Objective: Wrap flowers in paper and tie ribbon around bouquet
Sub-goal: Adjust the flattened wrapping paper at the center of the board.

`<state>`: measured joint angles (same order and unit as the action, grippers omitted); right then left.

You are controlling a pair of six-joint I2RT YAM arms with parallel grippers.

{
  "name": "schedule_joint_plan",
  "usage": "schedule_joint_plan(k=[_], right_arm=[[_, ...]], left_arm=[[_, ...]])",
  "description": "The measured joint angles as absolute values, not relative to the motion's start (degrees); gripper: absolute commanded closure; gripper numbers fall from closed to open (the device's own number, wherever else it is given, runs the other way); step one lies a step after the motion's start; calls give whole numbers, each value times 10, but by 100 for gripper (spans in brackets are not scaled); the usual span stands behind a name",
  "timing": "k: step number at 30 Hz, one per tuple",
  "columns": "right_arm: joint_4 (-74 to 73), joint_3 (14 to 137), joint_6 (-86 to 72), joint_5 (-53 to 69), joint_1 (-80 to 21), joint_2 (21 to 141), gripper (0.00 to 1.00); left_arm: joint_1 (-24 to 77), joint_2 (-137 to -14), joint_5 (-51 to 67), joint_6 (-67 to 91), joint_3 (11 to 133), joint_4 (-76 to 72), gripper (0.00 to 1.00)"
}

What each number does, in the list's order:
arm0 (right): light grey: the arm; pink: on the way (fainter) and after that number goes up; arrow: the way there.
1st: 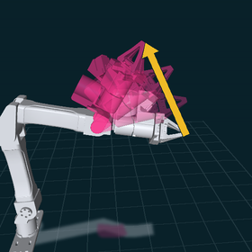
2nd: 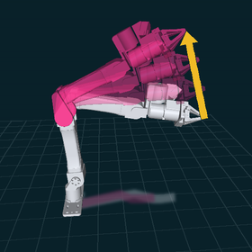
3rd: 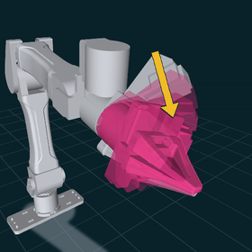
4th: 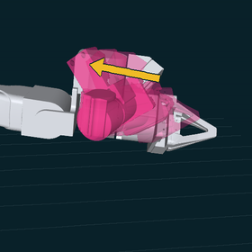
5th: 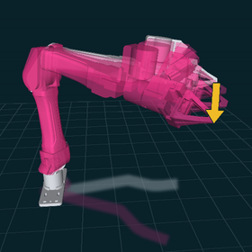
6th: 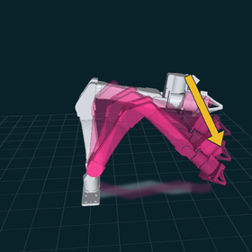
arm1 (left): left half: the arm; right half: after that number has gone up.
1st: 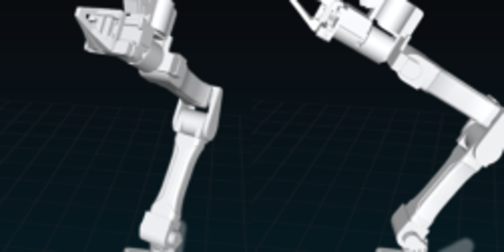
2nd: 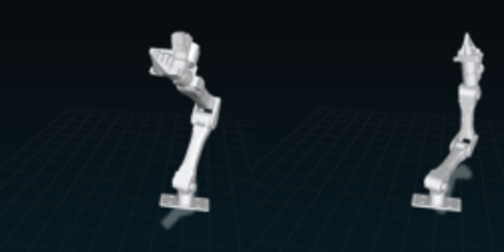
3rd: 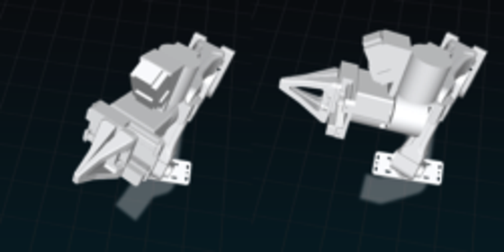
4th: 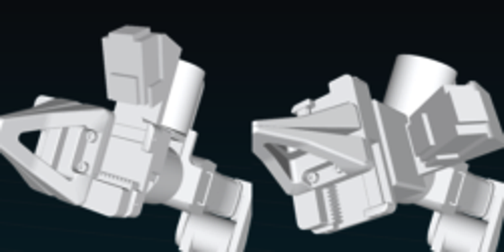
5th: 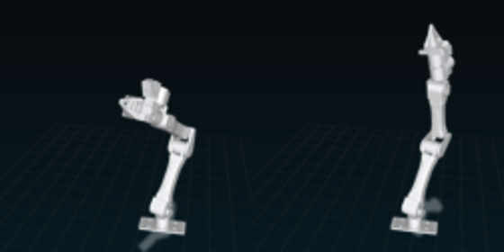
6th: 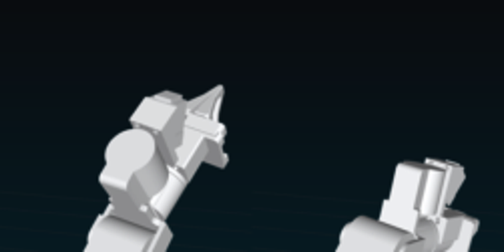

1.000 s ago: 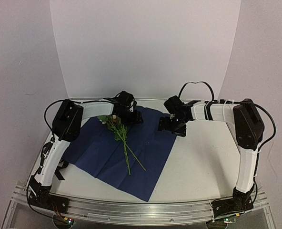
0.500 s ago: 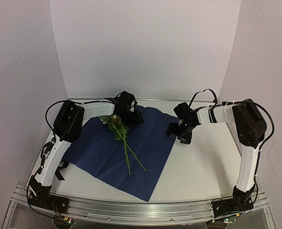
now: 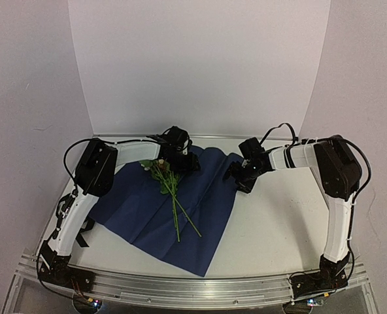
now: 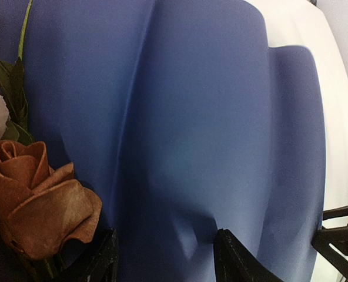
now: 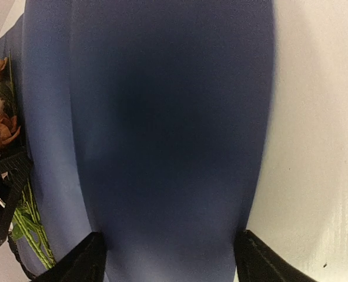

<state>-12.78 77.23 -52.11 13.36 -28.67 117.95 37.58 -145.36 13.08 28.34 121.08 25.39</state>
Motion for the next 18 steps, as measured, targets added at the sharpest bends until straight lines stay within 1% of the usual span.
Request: schedule_joint_plan(k=[1, 3, 8, 11, 13, 14, 16, 18], right_arm=[[-127, 774, -524, 137, -287, 1181, 36], [-126, 774, -529, 142, -287, 1182, 40], [-126, 775, -538, 149, -287, 1183, 55], [-126, 775, -541, 149, -287, 1183, 60], [-126, 775, -541, 149, -287, 1183, 60], [-126, 774, -541, 149, -287, 1183, 58], [-121, 767, -542, 149, -287, 1181, 52], [-113, 741, -542, 147, -287, 1167, 42]], left_arm=[[376, -1454, 132, 283, 1211, 254, 43], [376, -1454, 134, 283, 1211, 254, 43], [377, -1454, 137, 283, 1211, 253, 43], [379, -1454, 139, 283, 1211, 253, 43], [380, -1454, 142, 283, 1211, 252, 43], [380, -1454, 144, 283, 1211, 251, 43], [380, -1454, 148, 283, 1211, 251, 43], [380, -1455, 151, 284, 1211, 250, 43]])
